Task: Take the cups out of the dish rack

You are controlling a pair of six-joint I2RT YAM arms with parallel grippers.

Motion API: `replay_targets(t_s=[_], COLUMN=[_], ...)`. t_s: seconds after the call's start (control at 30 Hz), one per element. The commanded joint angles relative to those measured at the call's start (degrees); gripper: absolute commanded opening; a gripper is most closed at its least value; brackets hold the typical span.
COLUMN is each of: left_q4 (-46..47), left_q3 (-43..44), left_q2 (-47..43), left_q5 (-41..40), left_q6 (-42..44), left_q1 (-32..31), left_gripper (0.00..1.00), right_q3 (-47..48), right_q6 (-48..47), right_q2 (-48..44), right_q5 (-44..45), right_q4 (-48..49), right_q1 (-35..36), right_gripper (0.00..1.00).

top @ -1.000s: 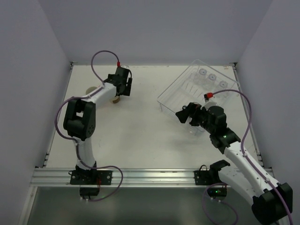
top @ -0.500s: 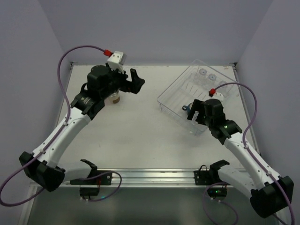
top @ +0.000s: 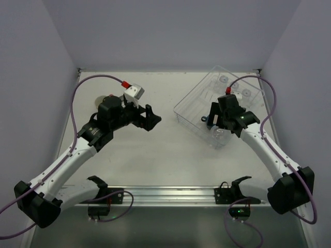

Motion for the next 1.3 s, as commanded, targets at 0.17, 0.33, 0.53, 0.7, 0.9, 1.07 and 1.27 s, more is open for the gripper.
replay_targets(t_s=[0.17, 0.33, 0.53, 0.7, 0.9, 1.07, 1.27], left_q4=[2.04, 1.95, 2.04, 2.04, 2.04, 2.21, 2.83], left_q3=[-0.37, -0.2, -0.37, -0.37, -0.46, -0.46, -0.55], left_q2=[-1.96, -1.52, -0.99, -0.55, -0.29, -0.11, 0.06], left_q5=[-2.15, -2.68, -3.12, -3.29, -3.91, -4.0, -3.65], left_q6=[2.96, 3.22, 3.4, 3.48, 3.66, 3.66, 3.31], left_q1=[-5.64, -5.91, -6.09, -6.09, -6.0, -6.09, -6.0], left_gripper=[1.0, 1.0, 1.0, 1.0, 1.0, 1.0, 1.0], right_q3=[7.99, 8.25, 8.34, 8.34, 8.25, 8.16, 6.41], right_q6=[-4.76, -5.55, -7.14, -7.66, -7.67, -7.23, -6.26], right_q2=[6.19, 11.54, 14.36, 17.53, 20.96, 22.28, 19.65], right_q5=[0.64, -1.23, -4.47, -5.79, -6.59, -5.18, -4.65], right_q4=[2.2, 6.43, 10.12, 11.61, 13.55, 14.86, 16.71], right_q1=[-10.2, -12.56, -16.7, -17.15, -18.02, -18.38, -18.73], right_gripper=[0.99, 0.99, 0.99, 0.99, 0.99, 0.89, 0.36])
